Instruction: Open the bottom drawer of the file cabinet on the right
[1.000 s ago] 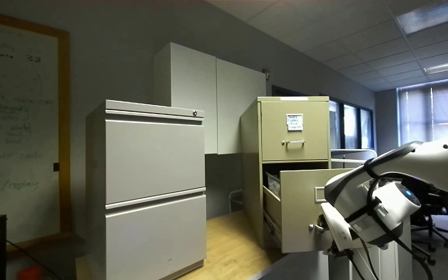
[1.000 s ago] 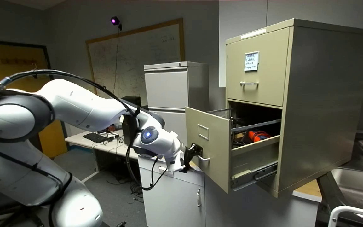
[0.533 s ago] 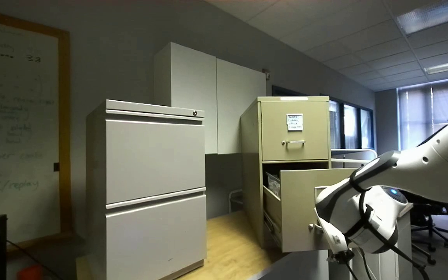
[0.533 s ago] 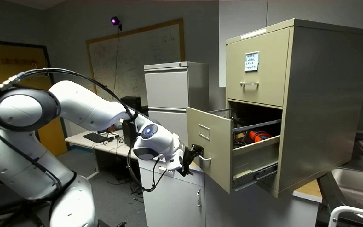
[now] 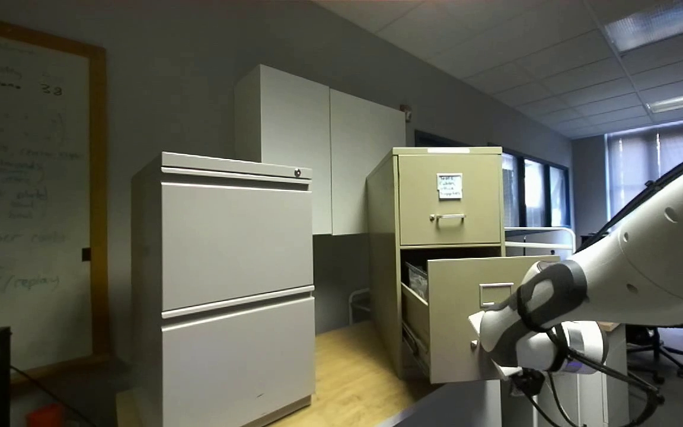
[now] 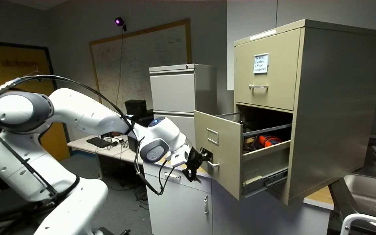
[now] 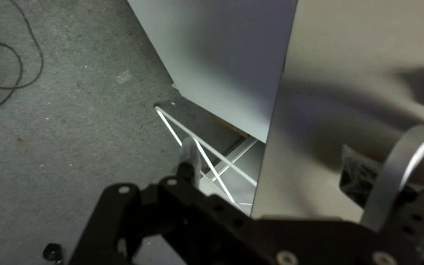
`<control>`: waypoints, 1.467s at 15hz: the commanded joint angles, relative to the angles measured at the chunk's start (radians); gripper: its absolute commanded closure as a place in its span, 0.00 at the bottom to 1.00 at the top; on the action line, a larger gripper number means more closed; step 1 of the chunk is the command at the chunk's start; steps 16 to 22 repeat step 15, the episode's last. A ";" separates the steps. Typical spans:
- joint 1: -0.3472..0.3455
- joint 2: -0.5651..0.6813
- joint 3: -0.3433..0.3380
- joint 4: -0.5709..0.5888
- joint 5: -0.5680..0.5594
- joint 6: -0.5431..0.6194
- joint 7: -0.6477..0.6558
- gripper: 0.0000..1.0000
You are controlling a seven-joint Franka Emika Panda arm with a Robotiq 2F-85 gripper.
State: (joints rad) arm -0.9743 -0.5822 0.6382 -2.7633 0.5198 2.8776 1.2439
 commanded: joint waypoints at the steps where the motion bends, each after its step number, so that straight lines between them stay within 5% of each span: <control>1: 0.021 -0.191 -0.043 -0.053 -0.219 -0.250 0.223 0.00; 9: 0.222 -0.365 -0.260 0.057 -0.525 -0.736 0.494 0.00; 15: 0.336 -0.355 -0.359 0.121 -0.642 -0.825 0.552 0.00; 22: 0.336 -0.355 -0.359 0.121 -0.642 -0.825 0.552 0.00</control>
